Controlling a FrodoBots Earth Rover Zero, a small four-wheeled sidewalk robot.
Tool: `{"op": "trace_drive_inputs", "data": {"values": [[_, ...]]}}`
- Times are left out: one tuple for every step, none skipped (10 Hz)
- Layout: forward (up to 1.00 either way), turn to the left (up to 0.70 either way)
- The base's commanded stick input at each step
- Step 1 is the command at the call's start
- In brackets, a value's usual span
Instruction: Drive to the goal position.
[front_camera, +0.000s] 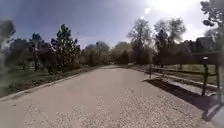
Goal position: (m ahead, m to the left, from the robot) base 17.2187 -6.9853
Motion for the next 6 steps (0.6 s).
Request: {"op": "trace_drive_inputs", "data": {"values": [[0.70,0.00],[0.70,0.00],[0.70,0.00],[0.70,0.00],[0.70,0.00],[0.70,0.00]]}}
